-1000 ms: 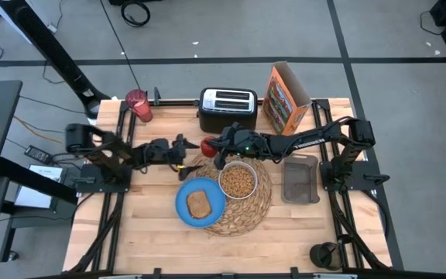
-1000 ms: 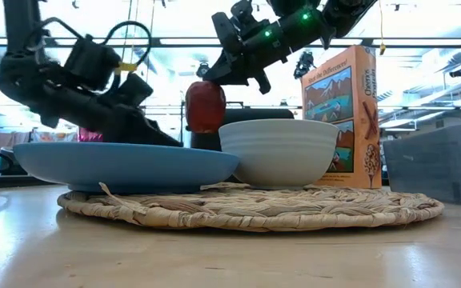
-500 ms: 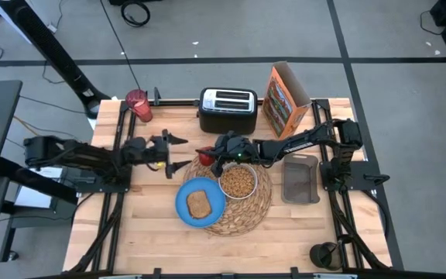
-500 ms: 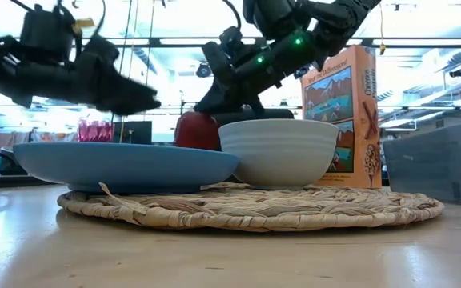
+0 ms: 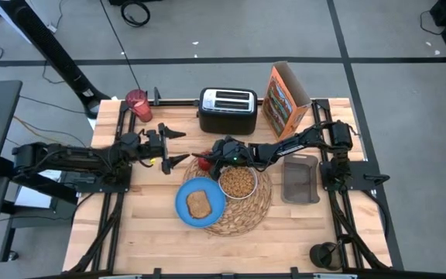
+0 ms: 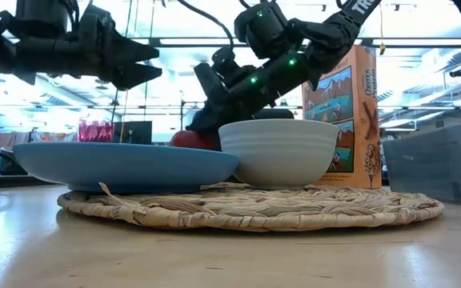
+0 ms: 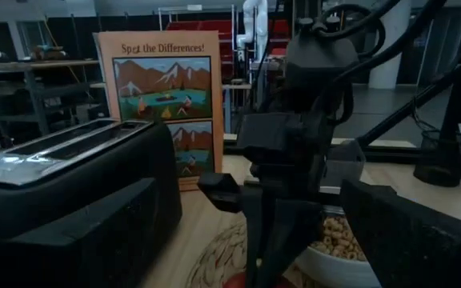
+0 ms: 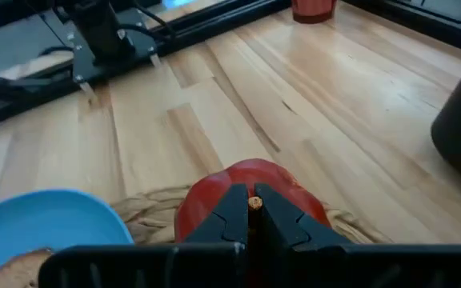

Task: Arrange a breakfast setting
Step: Put the apple from the black bin on the top left of the table mat, then adjust the black pencil organizer

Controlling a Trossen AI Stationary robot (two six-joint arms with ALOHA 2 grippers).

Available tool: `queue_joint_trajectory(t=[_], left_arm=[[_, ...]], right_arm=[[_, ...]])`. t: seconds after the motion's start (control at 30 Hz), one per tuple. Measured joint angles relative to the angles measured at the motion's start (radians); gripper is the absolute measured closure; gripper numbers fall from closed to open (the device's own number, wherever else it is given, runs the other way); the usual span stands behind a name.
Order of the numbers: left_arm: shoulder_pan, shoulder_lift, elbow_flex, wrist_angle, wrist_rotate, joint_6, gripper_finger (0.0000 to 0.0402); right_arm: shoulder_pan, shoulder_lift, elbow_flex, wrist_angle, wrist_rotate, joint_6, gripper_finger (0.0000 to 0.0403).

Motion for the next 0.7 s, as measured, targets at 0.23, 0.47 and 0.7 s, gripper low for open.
queue_joint_trajectory(t=[0.23, 0.47, 0.7], left_arm=[[0.0, -0.023, 0.047, -0.094, 0.0, 0.025, 0.0005], [0.0, -0.028, 0.049, -0.104, 0.0, 0.024, 0.0005], [0.0, -0.028, 0.049, -0.111, 0.0, 0.017, 0.0005]], right_arm=[[0.002, 0.005, 0.0, 0.011, -0.003, -0.008, 0.0363], [0.002, 0.005, 0.0, 0.02, 0.001, -0.012, 0.032], [0.002, 0.001, -0.001, 0.03, 0.002, -0.018, 0.0297]])
